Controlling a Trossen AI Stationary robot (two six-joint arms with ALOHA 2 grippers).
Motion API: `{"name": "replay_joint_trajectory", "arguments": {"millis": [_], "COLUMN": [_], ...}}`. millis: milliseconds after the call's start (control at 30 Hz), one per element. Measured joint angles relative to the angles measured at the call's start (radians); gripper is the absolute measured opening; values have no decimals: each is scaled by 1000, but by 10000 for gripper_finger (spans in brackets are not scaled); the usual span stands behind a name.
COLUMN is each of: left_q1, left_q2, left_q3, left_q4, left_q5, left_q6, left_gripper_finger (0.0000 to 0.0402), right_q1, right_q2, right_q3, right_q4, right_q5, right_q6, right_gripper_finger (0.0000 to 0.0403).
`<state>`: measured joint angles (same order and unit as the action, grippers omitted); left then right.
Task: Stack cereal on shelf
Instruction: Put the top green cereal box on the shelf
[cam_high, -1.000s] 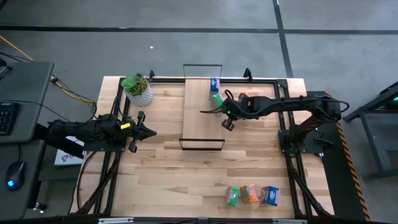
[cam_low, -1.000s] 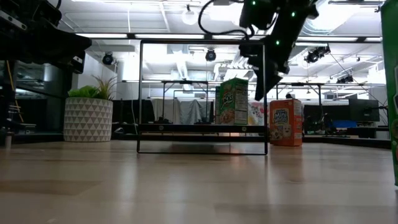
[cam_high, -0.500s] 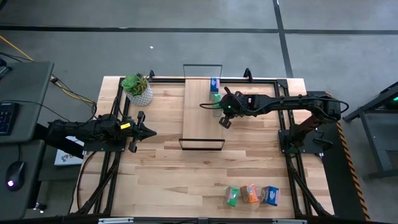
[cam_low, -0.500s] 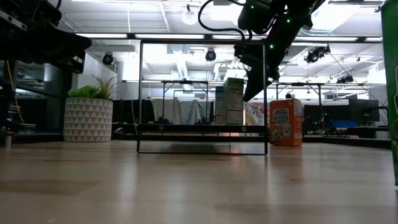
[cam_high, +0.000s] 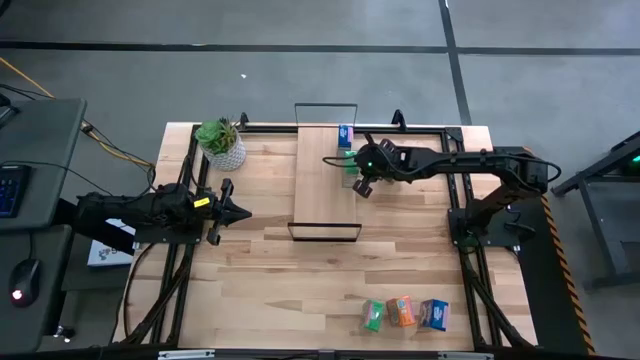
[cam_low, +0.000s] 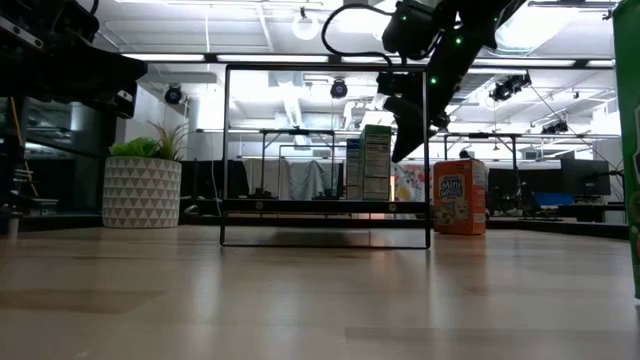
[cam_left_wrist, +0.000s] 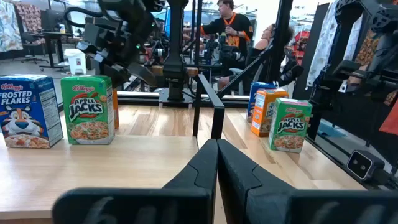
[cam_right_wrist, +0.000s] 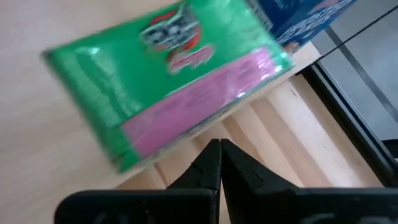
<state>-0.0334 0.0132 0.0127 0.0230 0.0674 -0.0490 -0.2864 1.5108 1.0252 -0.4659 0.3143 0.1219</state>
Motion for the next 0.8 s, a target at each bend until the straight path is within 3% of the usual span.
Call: {"name": "replay_joint_trajectory", "arguments": {"millis": [167, 467, 800], "left_q1": [0, 0, 0], "left_q2": [0, 0, 0], "left_q3": [0, 0, 0], "left_q4": [0, 0, 0], "left_q5": [0, 0, 0], "left_q6": [0, 0, 0], "left_gripper_finger": [3, 3, 3], "right_q1": [-27, -35, -35], "right_q2": [0, 0, 0], "right_q3": [0, 0, 0], "right_q4": [50, 85, 111], "right_q5": [-78, -115, -90], "right_q6": [-18, -26, -25], "right_gripper_finger": [0, 0, 0]}}
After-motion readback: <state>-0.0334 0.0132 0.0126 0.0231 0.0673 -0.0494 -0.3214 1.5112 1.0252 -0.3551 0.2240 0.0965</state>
